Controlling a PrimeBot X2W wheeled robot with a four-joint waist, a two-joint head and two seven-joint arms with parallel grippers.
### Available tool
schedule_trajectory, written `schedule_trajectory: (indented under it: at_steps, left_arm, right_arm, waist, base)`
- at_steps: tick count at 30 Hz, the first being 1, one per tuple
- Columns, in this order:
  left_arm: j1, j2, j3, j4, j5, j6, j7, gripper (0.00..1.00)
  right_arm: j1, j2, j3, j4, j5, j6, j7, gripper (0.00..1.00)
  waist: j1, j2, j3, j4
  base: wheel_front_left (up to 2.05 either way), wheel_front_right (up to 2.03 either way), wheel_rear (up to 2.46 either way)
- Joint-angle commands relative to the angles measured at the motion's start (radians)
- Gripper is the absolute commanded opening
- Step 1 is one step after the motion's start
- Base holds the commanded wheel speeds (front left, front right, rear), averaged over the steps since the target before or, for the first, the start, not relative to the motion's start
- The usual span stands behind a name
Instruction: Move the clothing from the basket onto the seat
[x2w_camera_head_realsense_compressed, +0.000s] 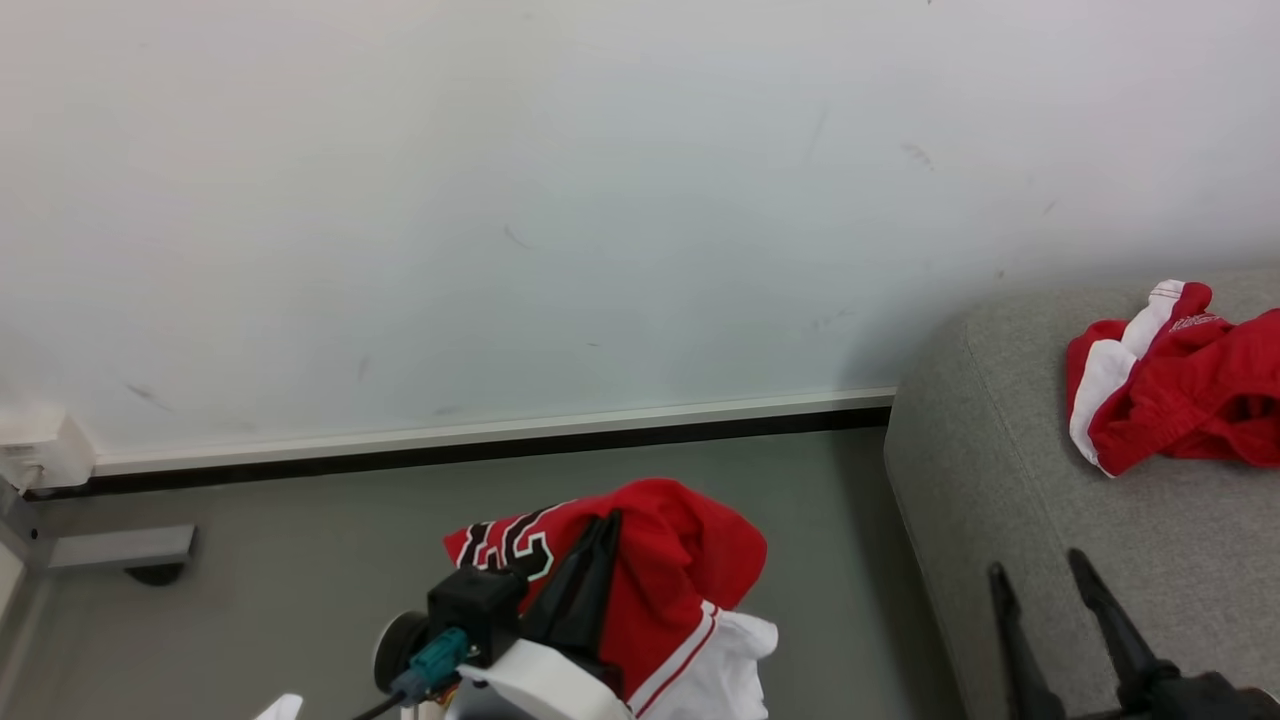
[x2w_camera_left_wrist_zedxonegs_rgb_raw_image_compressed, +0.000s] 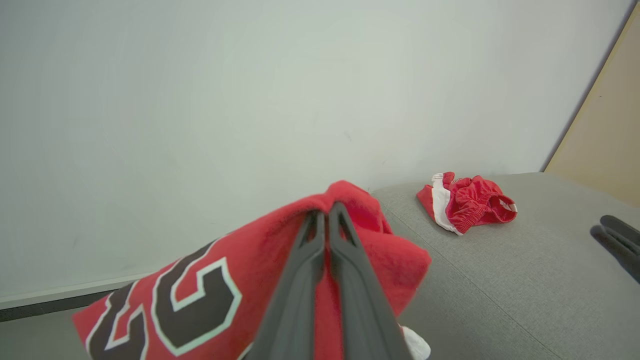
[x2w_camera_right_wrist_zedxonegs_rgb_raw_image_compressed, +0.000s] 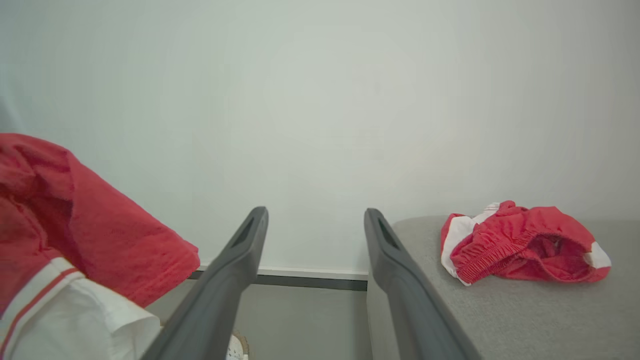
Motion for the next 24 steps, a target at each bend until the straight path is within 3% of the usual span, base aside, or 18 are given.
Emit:
schedule_trajectory:
  at_steps: [1, 16, 24]
  left_arm:
    - [-0.008, 0.006, -0.005, -0.012, 0.007, -0.006, 0.006, 0.0]
    - [-0.048, -0.03, -0.109, -0.046, 0.024, -0.038, 0.058, 0.0]
    - [-0.07, -0.052, -0.176, -0.055, 0.02, -0.06, 0.075, 0.0]
  right_arm:
    - [-0.018, -0.016, 0.026, -0.007, 0.005, 0.003, 0.001, 1.0]
    - [-0.218, -0.12, 0.457, 0.055, 0.074, 0.003, 0.001, 1.0]
    - [-0.289, -0.143, 0.544, 0.123, 0.07, 0.003, 0.001, 1.0]
  waist:
    - [0.0, 0.0, -0.001, 0.0]
    - [0.0, 0.0, -0.002, 0.016]
    - [0.0, 0.0, 0.004, 0.031]
  base:
    - [0.0, 0.0, 0.0]
    - [0.0, 0.0, 0.0]
    - [0.0, 0.0, 0.0]
